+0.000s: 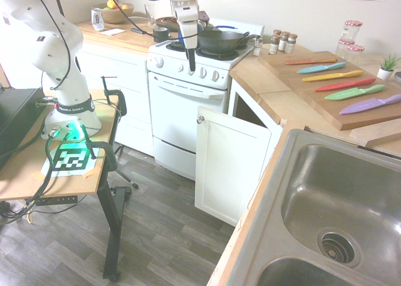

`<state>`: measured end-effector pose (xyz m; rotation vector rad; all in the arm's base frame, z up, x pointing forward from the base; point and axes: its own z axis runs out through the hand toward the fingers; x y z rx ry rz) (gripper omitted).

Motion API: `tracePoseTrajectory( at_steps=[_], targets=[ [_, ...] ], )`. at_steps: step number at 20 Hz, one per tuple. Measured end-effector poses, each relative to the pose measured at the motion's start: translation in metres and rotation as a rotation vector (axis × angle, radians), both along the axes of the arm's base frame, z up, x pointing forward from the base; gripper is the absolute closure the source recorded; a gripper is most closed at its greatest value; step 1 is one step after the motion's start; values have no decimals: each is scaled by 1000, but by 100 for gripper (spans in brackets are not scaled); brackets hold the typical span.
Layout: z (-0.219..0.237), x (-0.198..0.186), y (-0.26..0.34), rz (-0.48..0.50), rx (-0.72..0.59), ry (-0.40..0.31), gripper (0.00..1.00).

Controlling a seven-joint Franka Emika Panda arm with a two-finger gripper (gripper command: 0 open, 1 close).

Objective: Close the cabinet

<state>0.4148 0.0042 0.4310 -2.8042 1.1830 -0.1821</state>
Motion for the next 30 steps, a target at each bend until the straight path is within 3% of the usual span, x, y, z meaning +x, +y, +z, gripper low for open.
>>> tracePoseTrajectory(
  at_steps=[7,19,24,30],
  targets=[
    [-31,20,-15,-38,-117,-14,0],
    [-129,76,-75,-5,-180,72,0],
    [-170,100,-82,47,-192,111,0],
    [-188,111,-83,212,-218,115,0]
  ],
)
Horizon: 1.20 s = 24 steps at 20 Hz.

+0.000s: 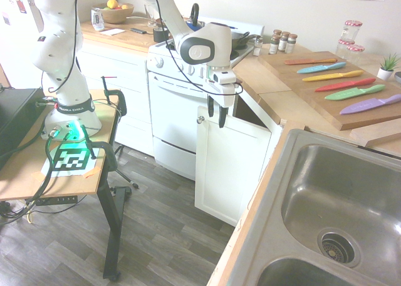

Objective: Close the cabinet

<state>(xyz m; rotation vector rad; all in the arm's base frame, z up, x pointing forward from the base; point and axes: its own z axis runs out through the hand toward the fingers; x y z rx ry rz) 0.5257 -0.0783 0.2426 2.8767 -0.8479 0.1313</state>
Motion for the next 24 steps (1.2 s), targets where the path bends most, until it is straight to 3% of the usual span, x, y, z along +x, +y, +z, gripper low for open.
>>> tracePoseTrajectory(
  at_steps=[6,7,24],
  targets=[
    [-38,5,11,108,-26,13,0],
    [-40,6,14,118,-26,9,100],
    [-41,9,26,163,-35,-6,100]
  ],
)
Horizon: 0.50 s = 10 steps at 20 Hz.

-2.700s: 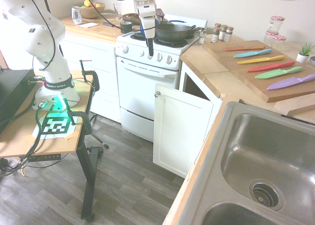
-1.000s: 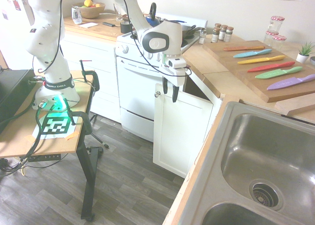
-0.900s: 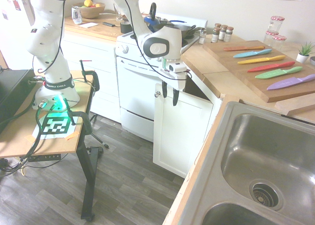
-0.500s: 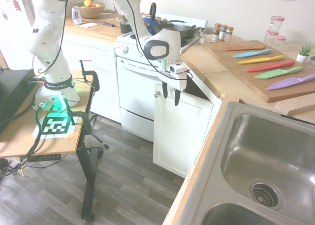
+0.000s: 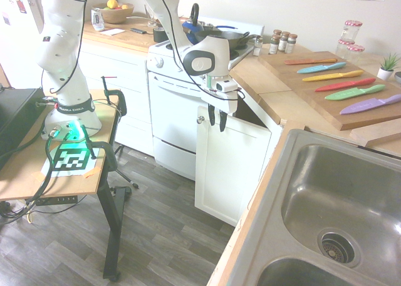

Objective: Close the cabinet

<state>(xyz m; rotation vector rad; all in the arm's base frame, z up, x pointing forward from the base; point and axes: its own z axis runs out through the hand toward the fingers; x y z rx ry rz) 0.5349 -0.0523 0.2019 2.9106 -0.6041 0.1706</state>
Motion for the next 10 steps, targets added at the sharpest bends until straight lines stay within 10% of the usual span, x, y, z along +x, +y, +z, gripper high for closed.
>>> tracePoseTrajectory(
  at_steps=[10],
  targets=[
    [4,5,1,-4,27,5,100]
  ],
)
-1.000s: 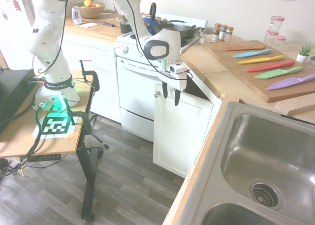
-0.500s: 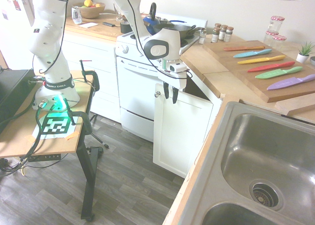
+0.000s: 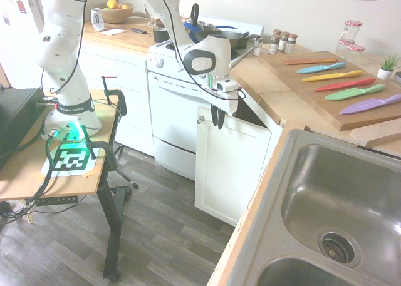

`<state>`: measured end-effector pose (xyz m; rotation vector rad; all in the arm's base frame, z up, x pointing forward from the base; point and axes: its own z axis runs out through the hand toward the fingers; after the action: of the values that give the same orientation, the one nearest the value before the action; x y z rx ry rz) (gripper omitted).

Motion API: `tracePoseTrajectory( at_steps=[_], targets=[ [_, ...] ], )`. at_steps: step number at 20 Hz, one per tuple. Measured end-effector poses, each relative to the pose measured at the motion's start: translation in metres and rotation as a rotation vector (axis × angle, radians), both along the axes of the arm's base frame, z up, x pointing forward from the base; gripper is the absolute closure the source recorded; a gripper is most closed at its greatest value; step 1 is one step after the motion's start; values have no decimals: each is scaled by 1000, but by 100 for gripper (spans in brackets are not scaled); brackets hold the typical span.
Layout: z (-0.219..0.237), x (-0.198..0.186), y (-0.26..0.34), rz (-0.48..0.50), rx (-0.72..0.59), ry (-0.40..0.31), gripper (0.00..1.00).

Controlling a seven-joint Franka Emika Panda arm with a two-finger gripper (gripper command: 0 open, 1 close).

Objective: Close the cabinet

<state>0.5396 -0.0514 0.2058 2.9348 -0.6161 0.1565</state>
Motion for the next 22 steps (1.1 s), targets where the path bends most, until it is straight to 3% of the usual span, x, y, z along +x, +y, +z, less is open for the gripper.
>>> tracePoseTrajectory(
  at_steps=[12,18,22],
  targets=[
    [1,29,31,1,39,47,100],
    [-8,67,73,11,66,85,100],
    [9,105,125,-21,85,95,100]
  ],
)
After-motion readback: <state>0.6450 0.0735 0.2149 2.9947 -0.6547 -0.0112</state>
